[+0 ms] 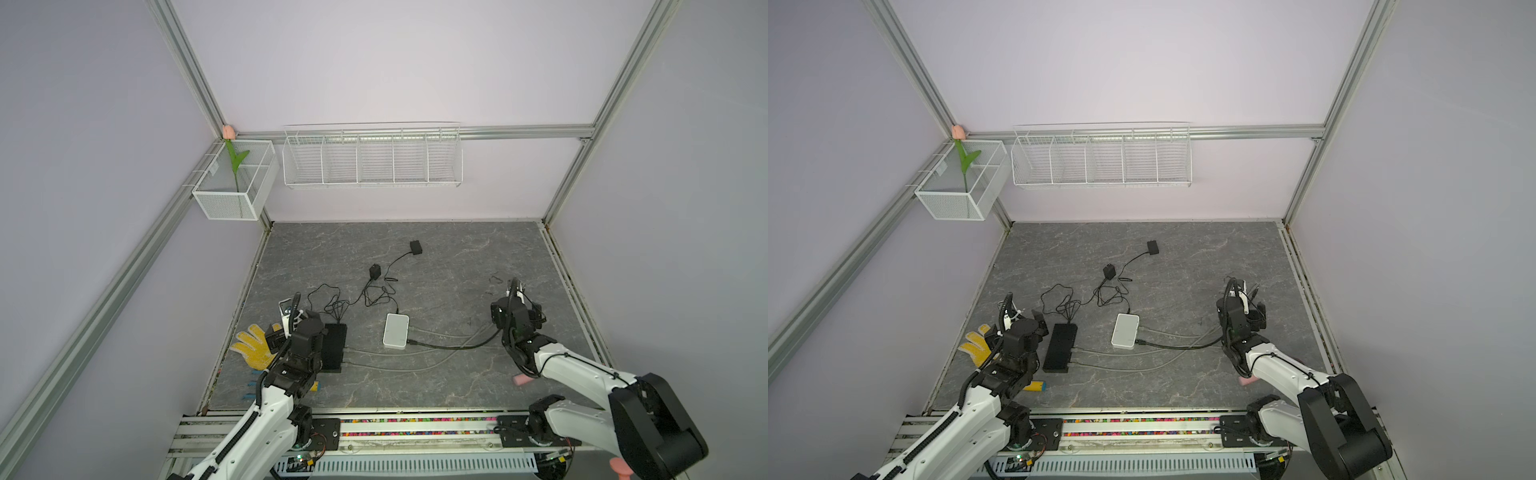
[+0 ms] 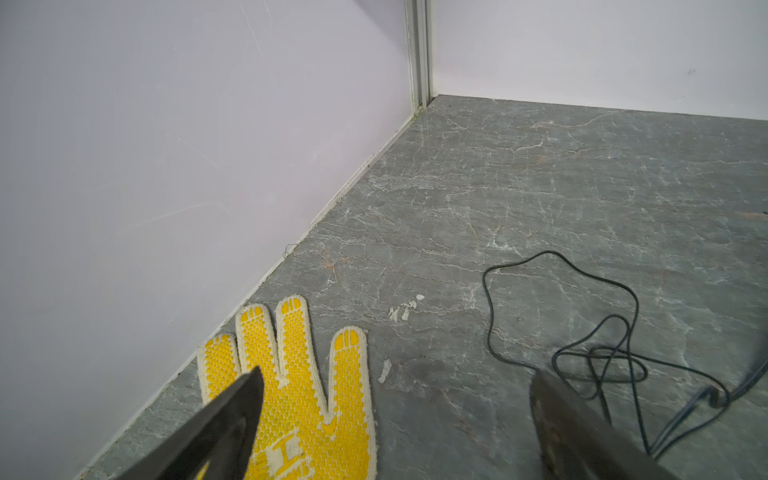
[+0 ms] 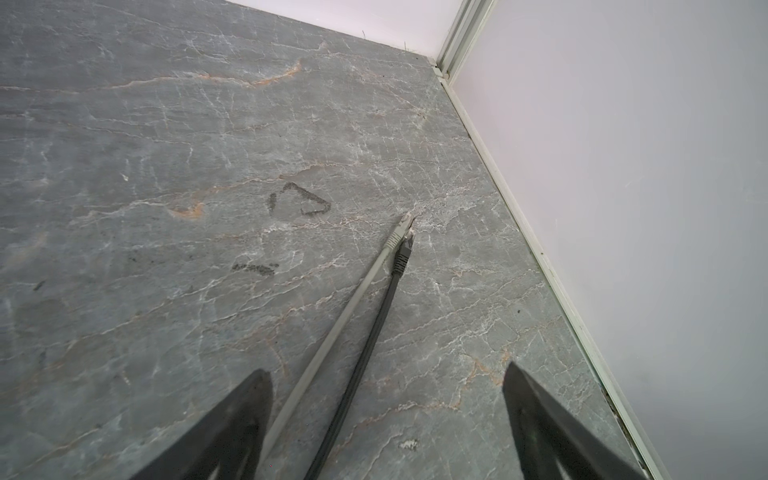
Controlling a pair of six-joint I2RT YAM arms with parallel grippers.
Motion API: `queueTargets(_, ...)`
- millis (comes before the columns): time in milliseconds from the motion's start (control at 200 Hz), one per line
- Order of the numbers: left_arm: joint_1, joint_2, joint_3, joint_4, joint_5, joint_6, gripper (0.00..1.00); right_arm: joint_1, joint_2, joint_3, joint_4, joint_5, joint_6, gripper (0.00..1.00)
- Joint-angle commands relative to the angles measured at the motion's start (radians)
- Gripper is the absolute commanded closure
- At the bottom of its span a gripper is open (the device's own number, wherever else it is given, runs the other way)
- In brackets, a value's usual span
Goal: Insert the plug into the switch port
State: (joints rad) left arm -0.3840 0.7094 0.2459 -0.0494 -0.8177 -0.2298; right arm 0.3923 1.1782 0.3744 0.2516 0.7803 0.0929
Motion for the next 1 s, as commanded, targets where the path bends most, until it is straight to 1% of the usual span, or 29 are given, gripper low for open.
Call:
queueTargets(0,0.009,0.023,0.014,0.085,0.01,0.039,0.01,-0.007,0.018,0.024,0.038,-0.007,-0.019,0.1)
queueTargets(110,0.012,0.039,0.015,0.124,0.011,0.051,0.01,-0.006,0.023,0.029,0.036,-0.006,-0.02,0.1)
queueTargets(125,0.014,0.064,0.015,0.13,0.013,0.052,0.01,-0.006,0.021,0.027,0.037,-0.006,-0.019,0.1)
queueTargets(195,0.013,0.081,0.016,0.148,0.015,0.059,0.01,-0.007,0.017,0.023,0.038,-0.004,-0.018,0.1)
queueTargets(380,0.016,0.082,0.008,0.176,0.019,0.071,0.01,-0.006,0.017,0.024,0.04,-0.007,-0.019,0.09)
queueTargets(560,0.016,0.05,-0.016,0.195,0.022,0.081,0.01,-0.006,0.018,0.024,0.038,-0.003,-0.016,0.09)
queueTargets(585,0.016,0.017,-0.019,0.194,0.02,0.081,0.01,-0.007,0.018,0.024,0.038,-0.002,-0.017,0.09)
queueTargets(755,0.016,-0.045,-0.037,0.214,0.012,0.084,0.01,-0.007,0.012,0.02,0.038,0.009,-0.01,0.09)
queueTargets(770,0.017,-0.052,-0.069,0.219,0.011,0.084,0.01,-0.007,0.011,0.02,0.038,0.01,-0.01,0.1)
queueTargets(810,0.016,-0.069,-0.088,0.237,0.008,0.088,0.01,-0.007,0.009,0.018,0.04,0.009,-0.01,0.09)
queueTargets(995,0.017,-0.115,-0.122,0.284,-0.009,0.098,0.01,-0.006,0.007,0.013,0.055,0.007,-0.014,0.09)
